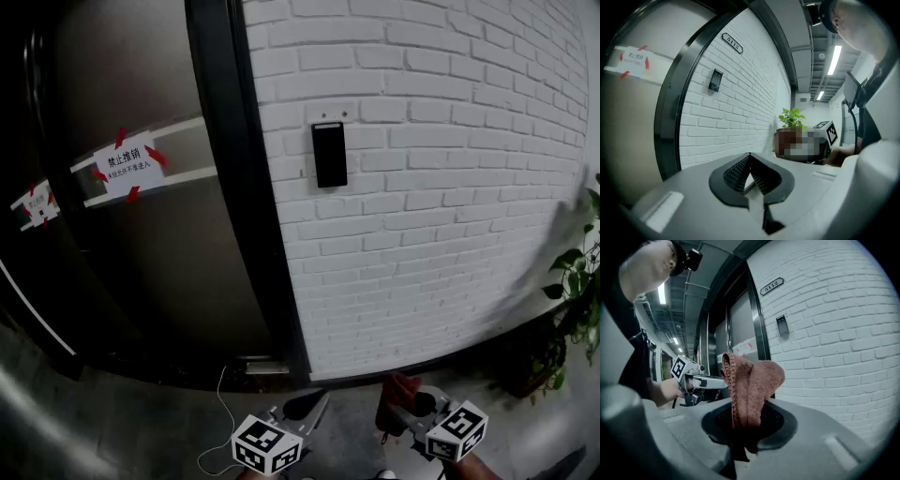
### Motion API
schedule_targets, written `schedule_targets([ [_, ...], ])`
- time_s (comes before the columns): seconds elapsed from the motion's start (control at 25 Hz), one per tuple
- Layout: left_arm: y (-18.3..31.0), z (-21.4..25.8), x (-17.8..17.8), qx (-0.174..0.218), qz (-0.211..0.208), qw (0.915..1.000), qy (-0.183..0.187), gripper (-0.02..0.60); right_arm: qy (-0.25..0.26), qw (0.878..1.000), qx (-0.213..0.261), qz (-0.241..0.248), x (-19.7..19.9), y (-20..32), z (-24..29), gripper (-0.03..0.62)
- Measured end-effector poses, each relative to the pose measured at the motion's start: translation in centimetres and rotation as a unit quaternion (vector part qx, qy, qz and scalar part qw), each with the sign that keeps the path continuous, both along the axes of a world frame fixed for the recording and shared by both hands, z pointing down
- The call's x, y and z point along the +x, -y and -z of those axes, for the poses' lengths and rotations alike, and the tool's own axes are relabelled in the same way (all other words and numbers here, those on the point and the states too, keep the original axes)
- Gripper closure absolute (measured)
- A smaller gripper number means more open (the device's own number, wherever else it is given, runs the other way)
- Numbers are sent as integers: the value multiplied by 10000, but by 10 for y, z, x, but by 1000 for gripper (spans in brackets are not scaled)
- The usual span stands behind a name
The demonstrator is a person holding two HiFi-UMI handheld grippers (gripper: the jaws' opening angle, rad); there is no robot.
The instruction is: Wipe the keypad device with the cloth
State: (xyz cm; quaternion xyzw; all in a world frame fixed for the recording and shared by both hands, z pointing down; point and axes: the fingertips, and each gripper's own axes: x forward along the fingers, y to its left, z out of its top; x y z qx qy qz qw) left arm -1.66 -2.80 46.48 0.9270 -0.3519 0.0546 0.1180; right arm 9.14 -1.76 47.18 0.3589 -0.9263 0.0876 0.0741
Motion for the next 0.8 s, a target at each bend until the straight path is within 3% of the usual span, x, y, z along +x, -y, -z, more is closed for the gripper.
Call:
schedule_targets([
  [0.44,8,15,-15,65,107,9999,27,565,-26,9999,-99,-131,0,1,17,536],
  [0.64,14,7,-27,178,-38,9998,-39,565,-91,9995,-75,-298,-14,2,7,536],
  [0.8,14,-6,-43,57,-221,9997,-53,565,-119,9991,-152,-382,-36,0,-2,536],
])
